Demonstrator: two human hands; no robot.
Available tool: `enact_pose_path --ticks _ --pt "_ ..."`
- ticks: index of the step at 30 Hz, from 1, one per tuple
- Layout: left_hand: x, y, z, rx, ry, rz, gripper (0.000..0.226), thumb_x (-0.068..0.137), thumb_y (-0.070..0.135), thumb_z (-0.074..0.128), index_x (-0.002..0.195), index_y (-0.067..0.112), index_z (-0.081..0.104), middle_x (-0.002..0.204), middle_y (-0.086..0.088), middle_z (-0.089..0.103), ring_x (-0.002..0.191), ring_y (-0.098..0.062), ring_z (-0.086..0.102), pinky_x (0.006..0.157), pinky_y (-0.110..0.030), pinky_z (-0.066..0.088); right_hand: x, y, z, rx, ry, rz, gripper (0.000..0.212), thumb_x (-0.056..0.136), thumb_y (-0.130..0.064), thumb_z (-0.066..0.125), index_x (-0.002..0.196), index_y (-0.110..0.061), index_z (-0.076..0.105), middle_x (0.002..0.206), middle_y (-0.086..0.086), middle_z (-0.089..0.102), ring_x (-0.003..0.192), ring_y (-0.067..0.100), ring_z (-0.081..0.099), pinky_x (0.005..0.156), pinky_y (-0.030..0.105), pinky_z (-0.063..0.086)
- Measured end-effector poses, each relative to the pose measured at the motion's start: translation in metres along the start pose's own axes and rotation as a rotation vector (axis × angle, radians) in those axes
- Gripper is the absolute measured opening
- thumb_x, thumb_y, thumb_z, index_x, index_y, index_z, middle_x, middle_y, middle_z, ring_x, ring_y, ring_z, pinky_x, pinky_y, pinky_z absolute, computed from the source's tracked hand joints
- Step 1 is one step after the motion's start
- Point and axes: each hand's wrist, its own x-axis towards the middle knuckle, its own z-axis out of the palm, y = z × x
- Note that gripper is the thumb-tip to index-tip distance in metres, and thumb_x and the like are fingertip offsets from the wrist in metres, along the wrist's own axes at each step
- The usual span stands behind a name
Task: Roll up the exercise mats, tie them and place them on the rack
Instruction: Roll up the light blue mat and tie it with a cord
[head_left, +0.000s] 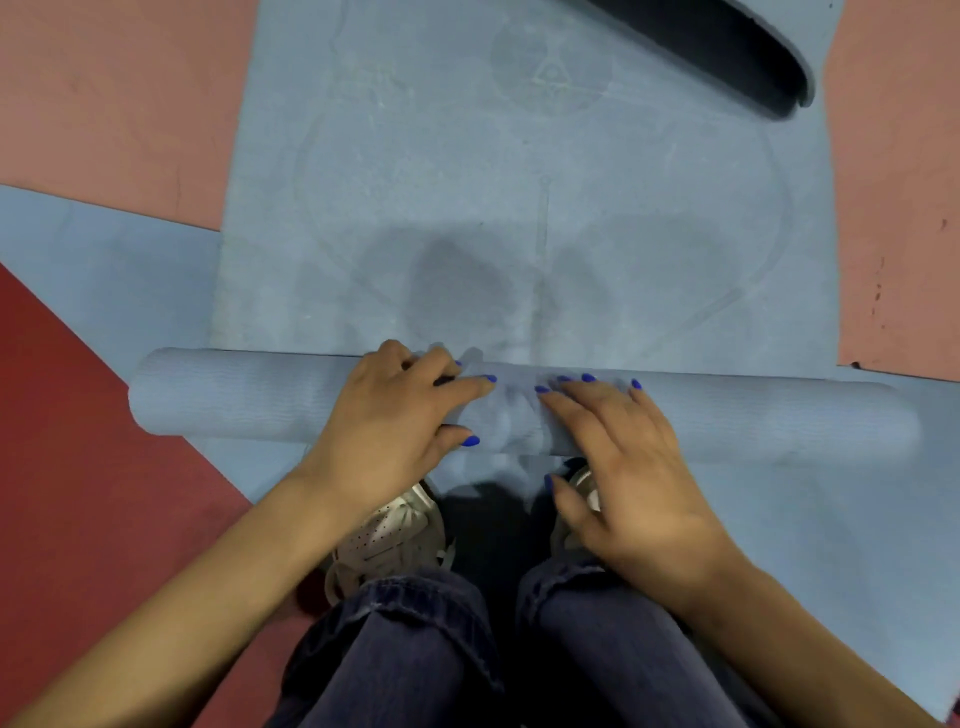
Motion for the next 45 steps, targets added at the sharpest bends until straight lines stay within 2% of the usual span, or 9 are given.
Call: enact_pose_path --ticks 4,8,12,17,21,28,33,37,45 --pt "0.021 -0.001 -0.018 -0.06 -0.138 -0.093 0.053 0.079 0.039 0.074 0.129 0.032 0.059 0.108 0.005 0.061 0.093 -0.027 0.052 0.08 -0.035 0.042 -0.023 0.008 0.001 -0.033 0.108 0.205 0.057 0.085 -0.037 0.043 0.135 -0.012 0.047 0.134 0.009 0.053 0.129 0.018 0.038 0.112 0.041 0.019" --pt "0.039 -0.004 -0.026 -0.006 -0.318 -0.136 0.055 0.09 0.05 0.055 0.142 0.042 0.039 0.128 0.011 0.05 0.114 -0.017 0.042 0.089 -0.028 0.032 -0.026 0.025 0.02 -0.388 -0.098 0.168 0.075 0.095 -0.055 0.026 0.149 -0.004 0.02 0.155 0.016 0.024 0.143 0.03 0.021 0.11 0.066 0.014" --pt "0.04 -0.003 -0.03 0.071 -0.459 -0.169 0.066 0.096 0.051 0.042 0.152 0.037 0.01 0.16 0.005 0.013 0.145 -0.019 0.014 0.117 -0.043 0.011 0.011 0.042 0.023 -0.394 -0.168 0.23 0.082 0.093 -0.066 0.014 0.151 -0.007 0.012 0.156 0.016 0.02 0.144 0.03 0.012 0.11 0.064 0.002" --pt "0.037 0.004 -0.04 -0.226 -0.138 -0.035 0.053 0.094 0.043 0.035 0.139 0.019 0.049 0.14 0.0 0.051 0.129 -0.02 0.045 0.109 -0.04 0.032 0.056 0.055 0.0 -0.302 -0.182 0.255 0.09 0.076 -0.074 -0.002 0.152 -0.027 -0.002 0.16 -0.005 -0.004 0.145 0.015 -0.015 0.109 0.05 -0.019" --pt "0.033 0.002 -0.039 -0.179 -0.138 0.026 0.05 0.091 0.038 0.032 0.126 0.017 0.061 0.121 0.001 0.064 0.107 -0.024 0.061 0.091 -0.044 0.048 0.076 0.059 -0.011 -0.244 -0.168 0.257 0.091 0.074 -0.075 -0.003 0.152 -0.03 0.006 0.159 -0.009 0.005 0.146 0.014 -0.009 0.114 0.052 -0.01" --pt "0.021 0.014 -0.02 -0.051 -0.034 0.104 0.044 0.086 0.019 0.039 0.123 0.011 0.061 0.125 -0.004 0.062 0.111 -0.028 0.06 0.094 -0.04 0.045 0.111 0.067 -0.024 -0.189 -0.092 0.283 0.079 0.091 -0.066 0.022 0.153 -0.021 0.001 0.152 -0.004 0.031 0.147 0.016 0.005 0.117 0.047 -0.002" --pt "0.02 0.015 0.001 0.046 -0.068 0.026 0.066 0.083 0.013 0.049 0.144 -0.005 0.031 0.152 -0.021 0.03 0.14 -0.034 0.03 0.115 -0.044 0.022 0.142 0.08 -0.031 -0.218 -0.092 0.27 0.073 0.094 -0.062 0.024 0.153 -0.02 0.01 0.147 0.005 0.039 0.146 0.018 0.011 0.117 0.044 0.003" --pt "0.033 0.008 0.008 -0.004 -0.139 -0.028 0.087 0.083 -0.002 0.055 0.146 0.0 -0.004 0.153 -0.009 -0.014 0.144 -0.025 -0.013 0.115 -0.034 -0.008 0.159 0.083 -0.036 -0.299 -0.056 0.268 0.061 0.098 -0.054 0.027 0.147 -0.018 0.032 0.137 0.014 0.049 0.138 0.027 0.03 0.116 0.046 0.008" --pt "0.061 -0.007 0.01 -0.017 -0.096 -0.026 0.091 0.078 -0.004 0.052 0.145 -0.001 -0.01 0.151 -0.01 -0.021 0.142 -0.025 -0.02 0.115 -0.034 -0.015 0.137 0.069 -0.027 -0.371 0.328 0.281 0.055 0.098 -0.041 0.024 0.14 -0.012 0.042 0.132 0.013 0.052 0.133 0.029 0.038 0.115 0.047 0.012"
